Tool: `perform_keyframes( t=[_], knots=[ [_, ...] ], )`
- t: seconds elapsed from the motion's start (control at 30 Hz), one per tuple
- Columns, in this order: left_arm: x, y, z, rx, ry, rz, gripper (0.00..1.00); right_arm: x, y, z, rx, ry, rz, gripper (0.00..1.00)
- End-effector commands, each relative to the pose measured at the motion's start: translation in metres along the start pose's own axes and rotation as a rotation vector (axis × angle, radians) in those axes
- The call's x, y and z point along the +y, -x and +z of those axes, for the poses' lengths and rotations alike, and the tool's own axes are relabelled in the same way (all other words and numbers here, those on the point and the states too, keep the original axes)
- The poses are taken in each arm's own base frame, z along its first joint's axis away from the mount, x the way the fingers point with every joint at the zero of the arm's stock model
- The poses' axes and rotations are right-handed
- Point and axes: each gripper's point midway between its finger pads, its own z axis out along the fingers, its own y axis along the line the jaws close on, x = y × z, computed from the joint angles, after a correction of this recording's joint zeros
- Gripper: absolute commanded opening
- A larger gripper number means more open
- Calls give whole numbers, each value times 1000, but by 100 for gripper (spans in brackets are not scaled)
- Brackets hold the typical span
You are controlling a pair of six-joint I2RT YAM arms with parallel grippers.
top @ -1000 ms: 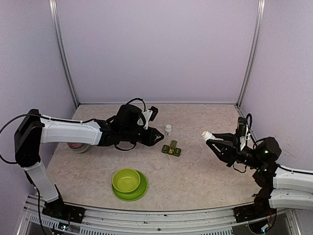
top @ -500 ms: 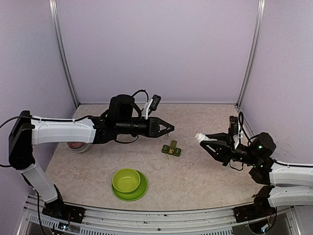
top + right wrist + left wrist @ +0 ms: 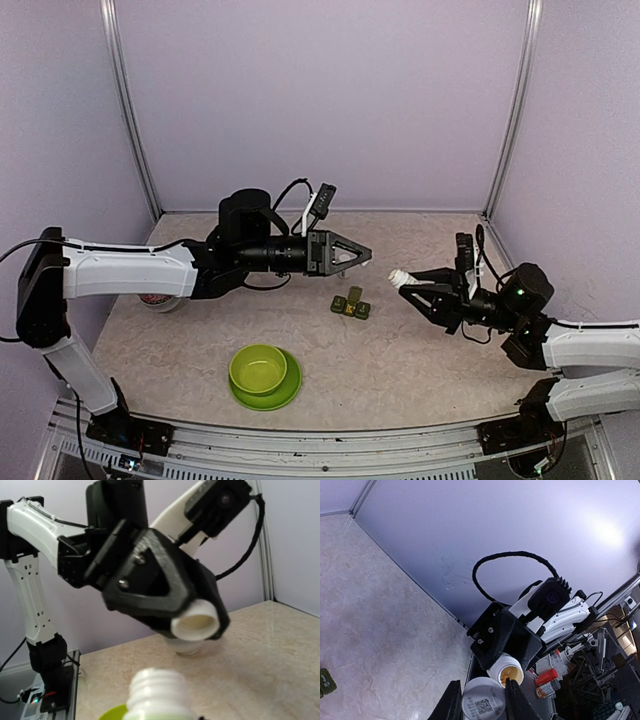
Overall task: Sort the pills into containers
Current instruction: Close the lid of the pill bottle.
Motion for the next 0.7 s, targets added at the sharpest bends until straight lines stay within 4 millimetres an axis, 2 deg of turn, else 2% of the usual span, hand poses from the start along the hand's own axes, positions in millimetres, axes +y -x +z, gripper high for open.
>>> perform_keyframes(
  t=[0.0, 0.33, 0.67],
  knots=[
    [-26, 5, 6, -14, -106, -10, 24, 5, 18, 7, -43, 26, -44, 3],
    [-35, -7, 20, 19, -142, -36, 24, 5, 19, 15, -34, 39, -52, 3],
    [-39, -5, 22, 10, -156, -43, 24, 7, 17, 18, -27, 48, -52, 3]
  ],
)
